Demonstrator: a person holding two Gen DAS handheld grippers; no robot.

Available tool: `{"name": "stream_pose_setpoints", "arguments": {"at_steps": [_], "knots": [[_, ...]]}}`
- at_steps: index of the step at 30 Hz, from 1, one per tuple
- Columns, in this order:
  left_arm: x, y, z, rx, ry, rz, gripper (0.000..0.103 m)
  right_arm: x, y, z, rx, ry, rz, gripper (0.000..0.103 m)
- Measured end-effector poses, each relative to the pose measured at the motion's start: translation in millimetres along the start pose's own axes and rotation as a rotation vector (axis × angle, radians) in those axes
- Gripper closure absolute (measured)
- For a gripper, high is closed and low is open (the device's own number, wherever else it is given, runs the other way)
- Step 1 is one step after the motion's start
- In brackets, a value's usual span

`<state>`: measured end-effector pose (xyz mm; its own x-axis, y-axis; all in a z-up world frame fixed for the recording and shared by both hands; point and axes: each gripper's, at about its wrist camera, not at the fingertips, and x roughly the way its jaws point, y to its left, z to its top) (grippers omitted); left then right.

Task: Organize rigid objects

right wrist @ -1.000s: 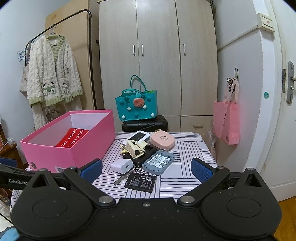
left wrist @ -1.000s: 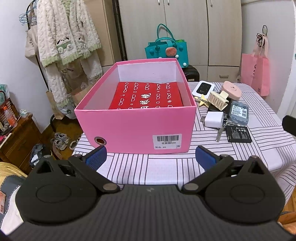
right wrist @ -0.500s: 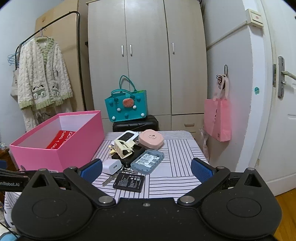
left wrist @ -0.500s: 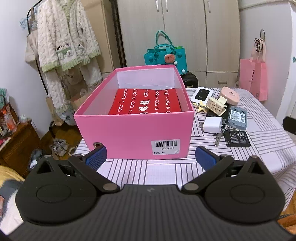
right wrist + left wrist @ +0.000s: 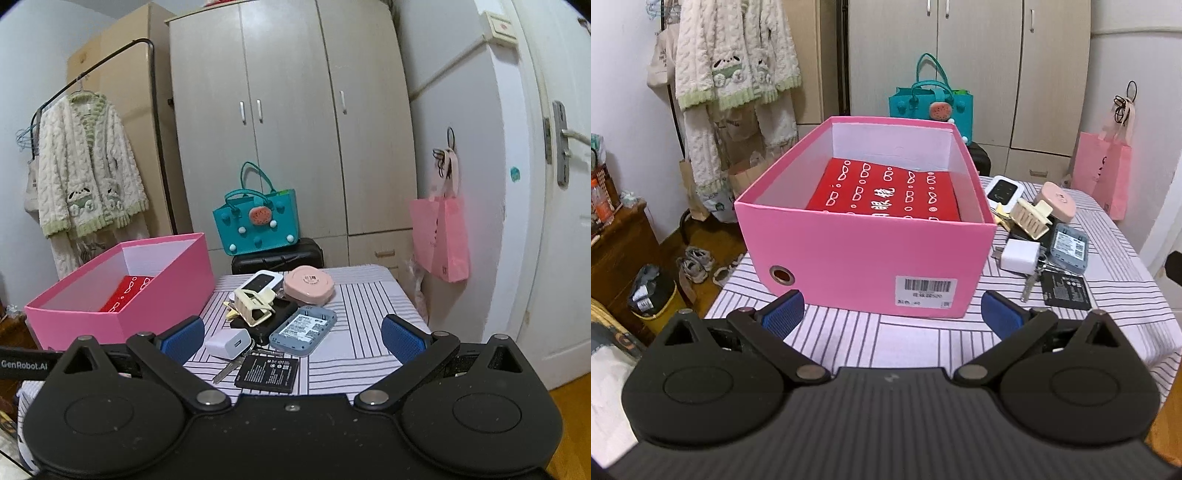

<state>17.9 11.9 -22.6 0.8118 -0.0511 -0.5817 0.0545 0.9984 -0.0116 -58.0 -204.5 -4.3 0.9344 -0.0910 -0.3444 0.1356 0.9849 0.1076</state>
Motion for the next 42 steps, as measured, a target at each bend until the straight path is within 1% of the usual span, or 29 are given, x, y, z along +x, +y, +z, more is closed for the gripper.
{"name": "stream_pose_setpoints", "arguments": {"at_steps": [3, 6, 9, 12, 16, 18, 20, 23, 24, 26, 28, 31, 33, 35, 38, 39, 40, 42], "knots": [[2, -1, -3, 0.028, -0.02, 0.0, 0.0, 1, 5, -3, -0.028, -0.022, 0.015, 0.0], [2, 0, -4, 0.033, -0.023, -0.032, 0.0, -2, 8, -5, -0.036, -0.064, 0.095, 0.0], [-1, 1, -4, 0.04, -0.04, -0.045, 0.0, -4, 16, -7, -0.084, -0.084, 0.156, 0.0], [-4, 1, -2, 0.038, -0.056, -0.056, 0.0, -3, 24, -10, -0.141, -0.082, 0.175, 0.0], [-6, 4, -1, 0.004, -0.072, -0.086, 0.0, 4, 28, -12, -0.172, -0.056, 0.174, 0.0], [-6, 4, 2, 0.011, -0.079, -0.072, 0.0, 11, 27, -11, -0.172, -0.022, 0.178, 0.0], [-3, 7, 8, 0.006, -0.054, -0.079, 0.002, 21, 26, -9, -0.173, 0.028, 0.174, 0.0], [-1, 17, 24, 0.008, -0.005, -0.152, 0.003, 33, 24, -6, -0.182, 0.092, 0.169, 0.0], [-1, 20, 29, 0.008, -0.002, -0.153, 0.003, 39, 23, -5, -0.174, 0.12, 0.167, 0.0], [-2, 25, 40, 0.033, -0.022, -0.135, 0.003, 53, 19, -5, -0.151, 0.193, 0.172, 0.0], [-2, 28, 52, 0.085, -0.048, -0.12, 0.002, 71, 15, -8, -0.12, 0.269, 0.18, 0.001], [4, 38, 72, 0.16, -0.059, -0.096, 0.002, 91, 13, -15, -0.086, 0.343, 0.178, 0.006], [12, 47, 85, 0.184, -0.054, -0.078, 0.002, 106, 13, -18, -0.072, 0.381, 0.176, 0.006], [27, 57, 98, 0.198, -0.028, -0.054, 0.003, 121, 14, -19, -0.055, 0.421, 0.174, 0.009], [49, 72, 114, 0.208, 0.033, -0.031, 0.004, 147, 12, -19, -0.035, 0.499, 0.127, 0.014], [57, 78, 119, 0.211, 0.061, -0.046, 0.006, 154, 12, -20, -0.031, 0.519, 0.111, 0.016], [66, 84, 125, 0.208, 0.091, -0.059, 0.01, 158, 13, -19, -0.041, 0.518, 0.097, 0.017], [77, 92, 133, 0.207, 0.127, -0.067, 0.011, 165, 15, -18, -0.065, 0.536, 0.089, 0.016]]}}
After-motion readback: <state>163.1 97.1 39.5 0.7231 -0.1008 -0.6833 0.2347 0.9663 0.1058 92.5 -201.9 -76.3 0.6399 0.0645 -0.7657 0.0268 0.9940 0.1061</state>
